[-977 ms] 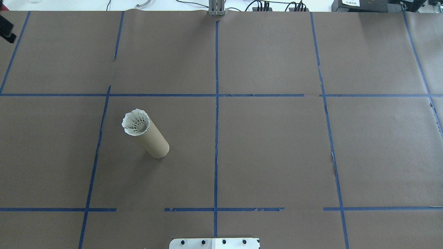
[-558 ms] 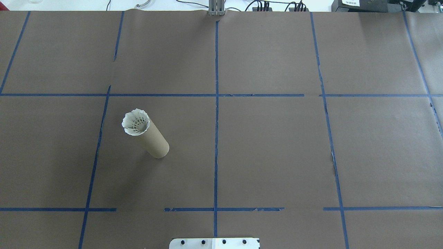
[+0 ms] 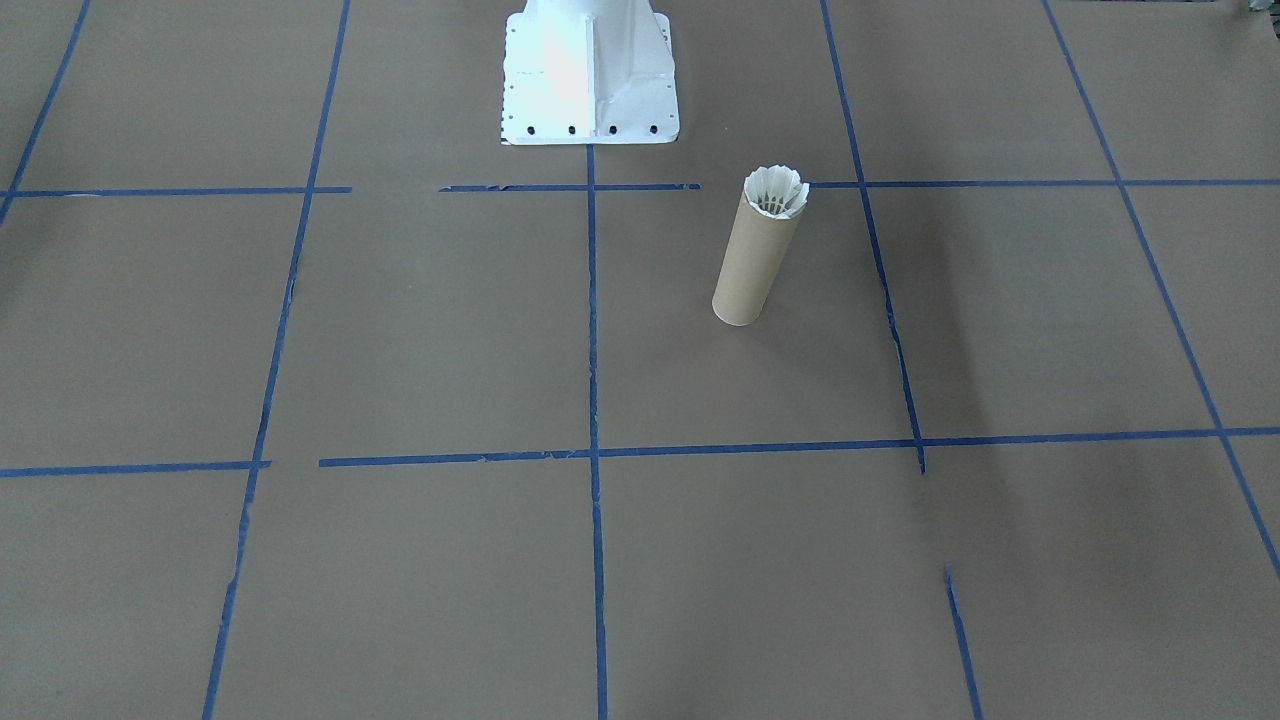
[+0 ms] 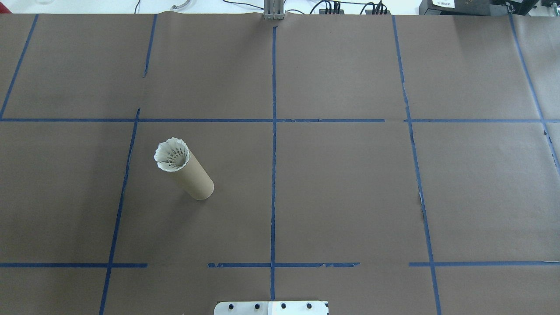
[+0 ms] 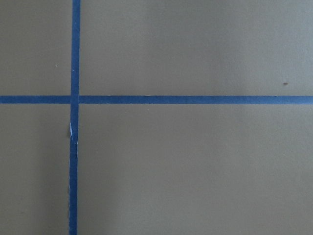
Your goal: Collect badminton balls into bucket
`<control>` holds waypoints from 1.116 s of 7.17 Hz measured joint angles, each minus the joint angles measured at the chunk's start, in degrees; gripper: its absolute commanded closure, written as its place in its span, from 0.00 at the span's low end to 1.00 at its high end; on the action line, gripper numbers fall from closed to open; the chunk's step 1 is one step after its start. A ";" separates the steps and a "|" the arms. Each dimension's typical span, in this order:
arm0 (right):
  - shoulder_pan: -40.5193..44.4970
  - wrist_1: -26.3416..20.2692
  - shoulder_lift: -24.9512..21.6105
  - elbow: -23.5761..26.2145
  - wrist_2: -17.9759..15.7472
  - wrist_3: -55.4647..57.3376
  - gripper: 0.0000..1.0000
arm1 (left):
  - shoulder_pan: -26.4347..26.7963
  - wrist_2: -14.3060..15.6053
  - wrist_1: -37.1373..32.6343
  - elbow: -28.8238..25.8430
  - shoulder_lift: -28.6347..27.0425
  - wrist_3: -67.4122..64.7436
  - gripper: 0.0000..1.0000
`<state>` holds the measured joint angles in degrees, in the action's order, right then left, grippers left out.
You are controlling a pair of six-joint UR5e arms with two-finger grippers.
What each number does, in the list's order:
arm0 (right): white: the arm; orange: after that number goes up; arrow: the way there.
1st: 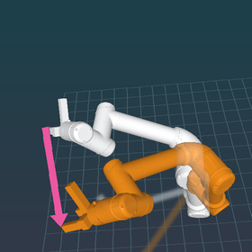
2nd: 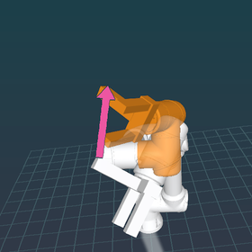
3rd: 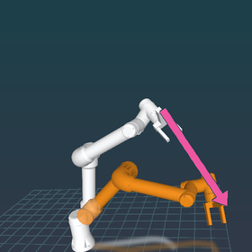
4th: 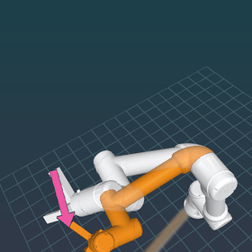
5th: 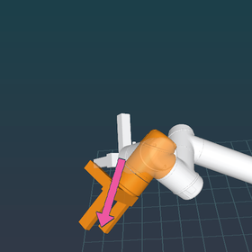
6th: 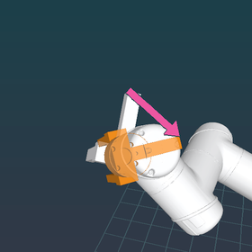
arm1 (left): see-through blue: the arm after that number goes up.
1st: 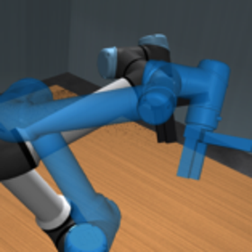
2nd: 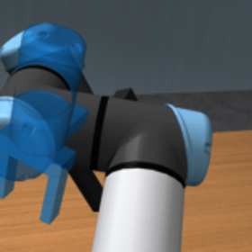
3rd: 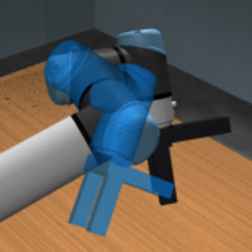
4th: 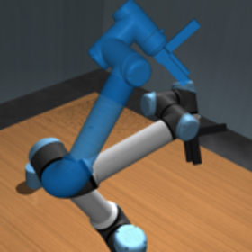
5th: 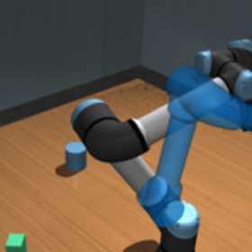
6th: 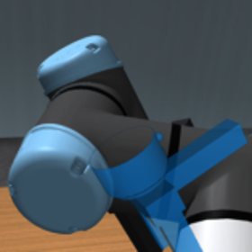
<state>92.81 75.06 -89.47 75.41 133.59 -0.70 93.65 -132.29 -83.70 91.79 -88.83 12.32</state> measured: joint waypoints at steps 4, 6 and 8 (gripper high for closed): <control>0.00 0.00 0.00 0.00 0.00 0.00 0.00 | 0.02 -3.24 -3.80 1.37 1.01 -7.00 0.00; 0.00 0.00 0.00 0.00 0.00 0.01 0.00 | -0.02 -2.77 -4.08 2.03 1.03 -7.26 0.00; 0.00 0.00 0.00 0.00 0.00 0.02 0.00 | -0.04 -2.33 -4.10 2.97 1.36 -7.33 0.00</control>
<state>92.81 75.06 -89.47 75.41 133.59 -0.68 93.61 -134.62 -87.80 94.76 -87.46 4.99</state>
